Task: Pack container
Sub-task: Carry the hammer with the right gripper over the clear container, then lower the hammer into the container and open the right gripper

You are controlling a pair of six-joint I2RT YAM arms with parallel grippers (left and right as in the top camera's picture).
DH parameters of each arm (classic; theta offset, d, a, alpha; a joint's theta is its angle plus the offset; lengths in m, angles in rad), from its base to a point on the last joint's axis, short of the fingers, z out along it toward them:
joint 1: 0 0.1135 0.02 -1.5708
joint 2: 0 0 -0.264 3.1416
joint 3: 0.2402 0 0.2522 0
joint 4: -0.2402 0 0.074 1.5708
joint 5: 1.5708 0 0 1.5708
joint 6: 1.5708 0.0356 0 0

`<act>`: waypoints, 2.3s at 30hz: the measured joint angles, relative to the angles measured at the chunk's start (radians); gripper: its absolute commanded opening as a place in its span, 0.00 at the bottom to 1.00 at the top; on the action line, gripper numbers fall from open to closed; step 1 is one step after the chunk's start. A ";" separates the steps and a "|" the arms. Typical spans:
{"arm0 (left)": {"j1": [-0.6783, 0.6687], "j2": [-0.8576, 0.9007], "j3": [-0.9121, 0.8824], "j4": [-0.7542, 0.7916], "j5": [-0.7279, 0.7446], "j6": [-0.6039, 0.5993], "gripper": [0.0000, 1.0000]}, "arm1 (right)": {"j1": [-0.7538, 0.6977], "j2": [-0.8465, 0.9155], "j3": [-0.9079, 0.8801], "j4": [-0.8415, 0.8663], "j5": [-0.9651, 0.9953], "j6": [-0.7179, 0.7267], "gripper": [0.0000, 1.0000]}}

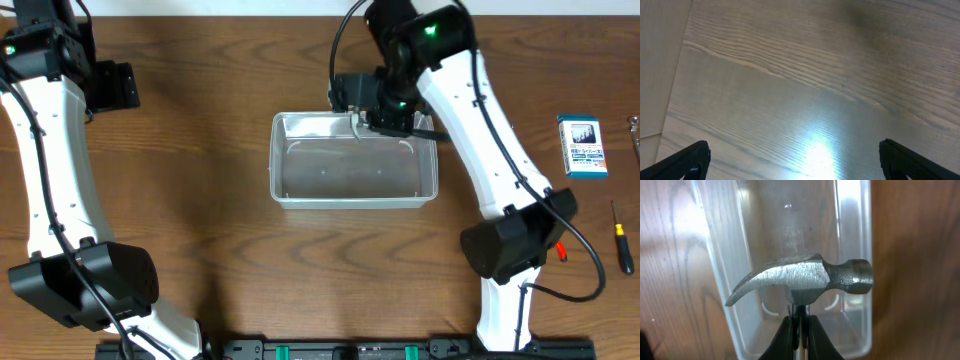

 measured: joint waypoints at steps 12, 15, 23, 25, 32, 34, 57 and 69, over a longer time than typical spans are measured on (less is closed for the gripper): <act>0.000 0.000 0.000 0.000 0.000 0.000 0.98 | 0.063 0.006 -0.137 0.129 -0.012 -0.005 0.01; 0.000 0.000 0.000 0.000 0.000 0.000 0.98 | 0.090 0.006 -0.137 0.158 -0.014 -0.007 0.01; 0.000 0.000 0.000 0.000 0.000 0.000 0.98 | 0.124 0.008 -0.143 0.174 -0.022 -0.007 0.01; 0.000 0.000 0.000 0.000 0.000 0.000 0.98 | 0.124 0.010 -0.154 0.180 -0.022 -0.008 0.01; 0.000 0.000 0.000 0.000 0.000 0.000 0.98 | 0.124 0.060 -0.182 0.192 -0.022 -0.007 0.01; 0.000 0.000 0.000 0.000 0.000 0.000 0.98 | 0.124 0.073 -0.182 0.194 -0.022 -0.007 0.01; 0.000 0.000 0.000 0.000 0.000 0.000 0.98 | 0.124 0.225 -0.184 0.209 -0.023 -0.002 0.01; 0.000 0.000 0.000 0.000 0.000 0.000 0.98 | 0.124 0.242 -0.217 0.254 -0.027 0.005 0.01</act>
